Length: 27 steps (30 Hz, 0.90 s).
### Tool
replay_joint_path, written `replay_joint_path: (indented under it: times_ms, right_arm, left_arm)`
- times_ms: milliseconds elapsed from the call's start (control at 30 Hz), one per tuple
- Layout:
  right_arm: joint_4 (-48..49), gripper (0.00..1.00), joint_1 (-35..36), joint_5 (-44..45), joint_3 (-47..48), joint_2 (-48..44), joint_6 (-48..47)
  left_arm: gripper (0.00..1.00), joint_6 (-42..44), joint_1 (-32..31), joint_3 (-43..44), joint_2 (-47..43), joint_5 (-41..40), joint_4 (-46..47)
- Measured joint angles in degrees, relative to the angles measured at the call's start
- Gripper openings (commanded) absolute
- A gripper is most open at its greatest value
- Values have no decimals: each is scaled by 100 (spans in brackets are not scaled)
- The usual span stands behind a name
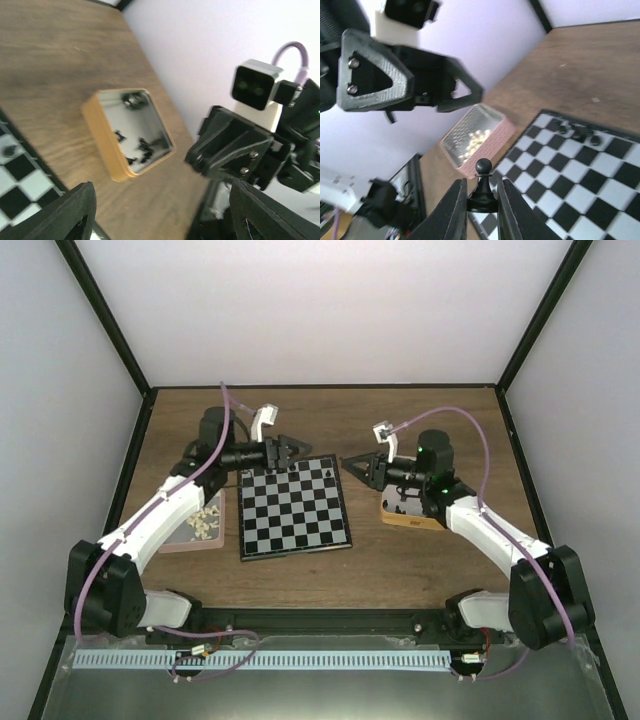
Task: Set up the chess pieces on the board
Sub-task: Place the chess piece on the chessboard.
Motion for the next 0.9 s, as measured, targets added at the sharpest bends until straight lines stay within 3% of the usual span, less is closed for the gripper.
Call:
replay_joint_path:
  times_ms: [167, 433, 667, 900]
  right_arm:
    - [271, 13, 297, -640, 2, 223, 0]
    - [328, 14, 396, -1040, 133, 402, -129]
    - [284, 14, 439, -1187, 267, 584, -280]
    - [251, 14, 446, -1204, 313, 619, -391]
  left_arm:
    - [73, -699, -313, -28, 286, 684, 501]
    - [51, -1440, -518, -243, 402, 1189, 1008]
    - [42, -1847, -560, -289, 662, 1381, 1331]
    - [27, -1950, -570, -310, 785, 1458, 1410]
